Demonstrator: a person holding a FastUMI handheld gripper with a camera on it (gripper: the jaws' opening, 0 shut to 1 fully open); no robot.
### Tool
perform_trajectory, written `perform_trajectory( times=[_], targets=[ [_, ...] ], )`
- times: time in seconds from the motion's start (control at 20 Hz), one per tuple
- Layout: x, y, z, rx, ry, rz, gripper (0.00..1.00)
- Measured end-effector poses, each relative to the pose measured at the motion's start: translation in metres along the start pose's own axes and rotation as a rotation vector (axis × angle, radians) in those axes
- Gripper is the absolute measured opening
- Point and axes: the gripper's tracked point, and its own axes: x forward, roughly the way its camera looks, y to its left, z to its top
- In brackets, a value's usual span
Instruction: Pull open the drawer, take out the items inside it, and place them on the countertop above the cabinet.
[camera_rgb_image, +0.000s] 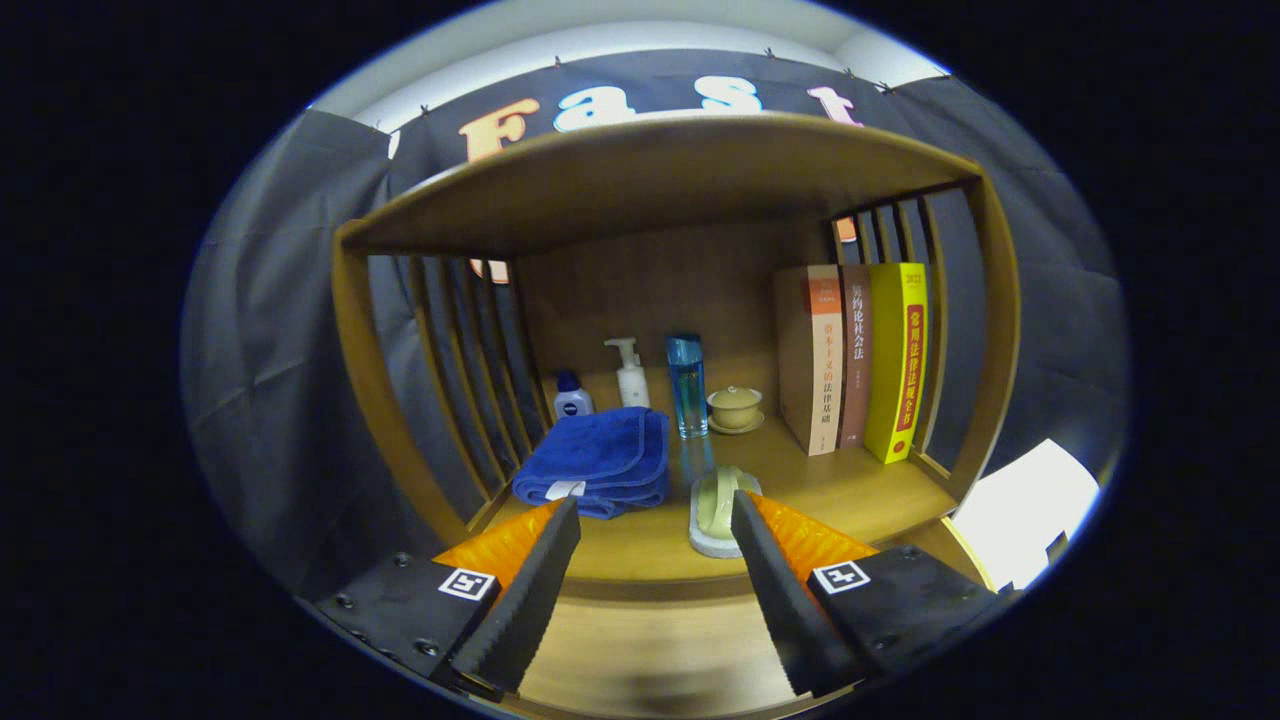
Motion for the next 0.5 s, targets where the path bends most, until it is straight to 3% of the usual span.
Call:
perform_trajectory(
  times=[0.5],
  targets=[
    [-0.113,0.012,-0.045,-0.150,-0.125,-0.011,0.99]
  ],
)
